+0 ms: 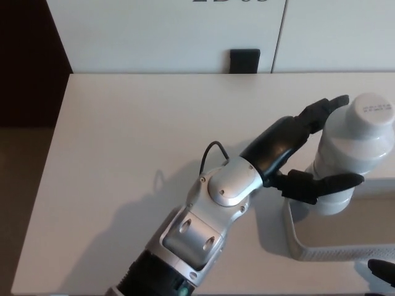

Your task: The robot walk up to a desk on which a bottle is kept on the left hand side and a container is kept on the right hand side. The robot uses its left hand to pick up the bottle and places it in the container.

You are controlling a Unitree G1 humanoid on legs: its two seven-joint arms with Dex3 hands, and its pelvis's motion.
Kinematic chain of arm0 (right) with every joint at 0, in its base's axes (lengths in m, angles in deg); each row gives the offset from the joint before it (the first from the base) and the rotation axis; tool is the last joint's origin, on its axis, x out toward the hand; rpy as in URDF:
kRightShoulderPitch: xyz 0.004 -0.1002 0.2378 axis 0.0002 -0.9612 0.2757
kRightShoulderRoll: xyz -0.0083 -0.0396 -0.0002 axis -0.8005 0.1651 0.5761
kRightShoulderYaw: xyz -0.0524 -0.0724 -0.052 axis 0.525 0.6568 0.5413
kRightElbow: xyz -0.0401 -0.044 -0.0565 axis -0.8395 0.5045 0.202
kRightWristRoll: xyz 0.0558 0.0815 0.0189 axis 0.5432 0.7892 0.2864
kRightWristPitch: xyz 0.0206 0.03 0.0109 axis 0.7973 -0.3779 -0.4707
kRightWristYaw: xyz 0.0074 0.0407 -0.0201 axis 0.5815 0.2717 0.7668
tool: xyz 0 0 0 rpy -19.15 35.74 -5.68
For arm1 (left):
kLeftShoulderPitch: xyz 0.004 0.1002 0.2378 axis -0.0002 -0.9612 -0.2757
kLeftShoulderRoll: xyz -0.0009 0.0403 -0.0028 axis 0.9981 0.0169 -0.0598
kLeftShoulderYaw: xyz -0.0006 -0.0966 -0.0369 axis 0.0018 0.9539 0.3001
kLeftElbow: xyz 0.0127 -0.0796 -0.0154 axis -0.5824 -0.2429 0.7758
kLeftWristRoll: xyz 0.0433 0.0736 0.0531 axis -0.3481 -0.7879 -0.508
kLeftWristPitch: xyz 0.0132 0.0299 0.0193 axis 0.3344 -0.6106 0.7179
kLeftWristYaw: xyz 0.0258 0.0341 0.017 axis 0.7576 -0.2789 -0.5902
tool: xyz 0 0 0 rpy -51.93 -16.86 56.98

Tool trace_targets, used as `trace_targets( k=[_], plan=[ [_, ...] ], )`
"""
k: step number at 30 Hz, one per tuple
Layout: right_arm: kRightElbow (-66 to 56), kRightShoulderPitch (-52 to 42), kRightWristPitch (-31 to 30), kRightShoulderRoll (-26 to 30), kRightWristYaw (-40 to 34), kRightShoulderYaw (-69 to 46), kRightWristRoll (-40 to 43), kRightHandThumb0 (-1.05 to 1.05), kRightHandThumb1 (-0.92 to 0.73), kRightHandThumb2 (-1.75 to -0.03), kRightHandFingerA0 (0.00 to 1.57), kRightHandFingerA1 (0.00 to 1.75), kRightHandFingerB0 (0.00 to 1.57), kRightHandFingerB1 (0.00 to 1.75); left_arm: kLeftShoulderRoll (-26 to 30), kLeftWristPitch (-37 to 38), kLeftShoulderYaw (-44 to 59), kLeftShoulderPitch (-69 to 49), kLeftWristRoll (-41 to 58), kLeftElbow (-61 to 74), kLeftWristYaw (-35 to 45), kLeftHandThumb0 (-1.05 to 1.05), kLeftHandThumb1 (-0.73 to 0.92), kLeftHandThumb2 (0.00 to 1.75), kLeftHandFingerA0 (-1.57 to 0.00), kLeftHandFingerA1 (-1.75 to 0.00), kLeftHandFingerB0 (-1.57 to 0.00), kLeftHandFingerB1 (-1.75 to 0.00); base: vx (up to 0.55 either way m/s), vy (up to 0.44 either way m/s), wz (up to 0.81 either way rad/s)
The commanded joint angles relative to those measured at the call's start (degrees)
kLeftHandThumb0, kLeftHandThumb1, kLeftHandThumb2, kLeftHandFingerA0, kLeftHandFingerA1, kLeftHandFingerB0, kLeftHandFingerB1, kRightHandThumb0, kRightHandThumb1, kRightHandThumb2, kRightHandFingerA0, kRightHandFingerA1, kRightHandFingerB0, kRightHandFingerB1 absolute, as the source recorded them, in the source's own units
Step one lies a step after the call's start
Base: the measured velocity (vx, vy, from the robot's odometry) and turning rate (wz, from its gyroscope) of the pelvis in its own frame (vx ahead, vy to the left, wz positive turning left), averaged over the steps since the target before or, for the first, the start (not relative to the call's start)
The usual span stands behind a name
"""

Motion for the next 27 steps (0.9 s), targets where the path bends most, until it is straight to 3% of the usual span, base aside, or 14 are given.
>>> trace_targets(
  k=[1,9,10,13,14,15,16,17,18,19,22,23,24,27],
  plan=[
    [-1.0,1.41,-2.19,0.93,-1.03,-0.12,0.07,-0.4,-0.83,-0.64,0.26,0.41,0.22,0.36,0.74,-0.72,1.19,2.04,0.63,0.65,1.42,-1.05,0.66,0.65,0.0,0.0,0.0,-0.04,0.0,0.0,0.0],
    [-0.33,2.92,-2.15,1.58,-0.87,0.13,-0.43,-0.43,-0.83,-0.64,0.27,0.42,0.22,0.36,1.43,-0.29,0.16,1.08,0.6,3.31,2.83,-0.98,0.69,0.61,0.0,-0.02,0.0,-0.03,0.0,0.0,0.0],
    [-0.19,3.22,-2.18,1.73,-0.92,0.25,-0.71,-0.43,-0.84,-0.64,0.26,0.42,0.23,0.36,1.48,-0.43,-0.19,0.96,0.41,3.97,2.98,-1.0,0.55,0.78,0.0,-0.04,0.0,-0.03,0.0,0.0,0.0],
    [-0.11,3.82,-2.42,2.05,-1.47,0.61,-1.71,-0.44,-0.84,-0.64,0.27,0.41,0.23,0.36,1.39,-0.44,-1.23,0.23,0.69,6.26,3.88,-0.82,0.47,0.92,0.0,-0.09,0.0,-0.11,0.0,0.0,0.0],
    [-0.34,3.79,-2.72,2.08,-1.58,0.65,-1.74,-0.43,-0.84,-0.64,0.26,0.4,0.22,0.35,1.26,-0.08,-1.74,-0.22,0.83,6.79,4.05,-0.77,0.56,0.58,-0.33,-0.36,-0.11,-0.25,0.0,0.0,0.0],
    [-0.63,3.71,-3.07,2.09,-1.65,0.65,-1.68,-0.43,-0.84,-0.64,0.26,0.4,0.22,0.35,1.11,0.35,-2.29,-0.68,0.92,7.23,4.14,-0.77,0.56,0.58,-0.33,-0.36,-0.11,-0.25,0.0,0.0,0.0],
    [-0.39,3.81,-2.89,2.04,-1.52,0.62,-1.56,-0.43,-0.84,-0.64,0.26,0.41,0.22,0.36,0.11,1.29,-3.29,-2.1,1.0,7.61,3.18,-0.41,0.54,0.57,-0.87,-0.46,-0.48,-0.35,0.0,0.0,0.0],
    [-0.31,3.84,-2.83,2.02,-1.48,0.61,-1.53,-0.43,-0.84,-0.64,0.26,0.41,0.22,0.36,-0.17,1.53,-3.56,-2.48,1.01,7.71,2.9,-0.41,0.54,0.57,-0.87,-0.46,-0.48,-0.35,0.0,0.0,0.0],
    [-0.32,3.92,-3.01,2.05,-1.39,0.6,-1.48,-0.44,-0.83,-0.64,0.26,0.41,0.23,0.36,-0.73,1.2,-4.83,-3.88,1.65,8.65,3.38,-0.28,0.71,0.61,-1.12,-0.64,-0.78,-0.44,0.0,0.0,0.0],
    [-0.44,3.91,-3.19,2.12,-1.21,0.57,-1.31,-0.43,-0.84,-0.64,0.25,0.41,0.22,0.35,-1.11,0.15,-6.43,-5.09,1.87,10.06,3.75,-0.29,0.73,0.66,-1.2,-0.9,-0.92,-0.51,0.0,0.0,0.0],
    [-0.56,3.95,-3.39,2.22,-0.83,0.49,-0.98,-0.43,-0.84,-0.64,0.25,0.41,0.22,0.35,-1.44,-1.15,-8.77,-6.79,1.77,12.22,3.96,-0.32,0.73,0.67,-1.14,-0.91,-0.94,-0.57,0.0,0.0,0.0],
    [-0.51,4.15,-3.37,2.16,-0.91,0.5,-1.02,-0.44,-0.83,-0.64,0.27,0.42,0.19,0.35,-1.47,-1.44,-10.11,-7.67,2.46,13.27,4.56,-0.34,0.75,0.68,-1.07,-1.04,-0.87,-0.8,0.0,0.0,0.0],
    [-0.61,4.23,-3.19,2.38,-1.18,0.69,-1.81,-0.49,-0.81,-0.8,0.21,0.47,0.11,0.39,-1.11,-2.46,-11.95,-8.11,2.75,14.91,5.43,-0.38,0.77,0.68,-1.01,-1.11,-0.81,-0.9,0.0,0.0,0.0],
    [-0.42,4.32,-2.41,2.89,-0.78,0.88,-2.47,-0.48,-0.83,-0.78,0.21,0.47,0.13,0.39,-0.18,-3.62,-14.33,-8.16,2.27,17.06,5.73,-0.36,0.78,0.69,-0.99,-1.11,-0.81,-0.89,0.0,0.0,0.0]
  ],
)
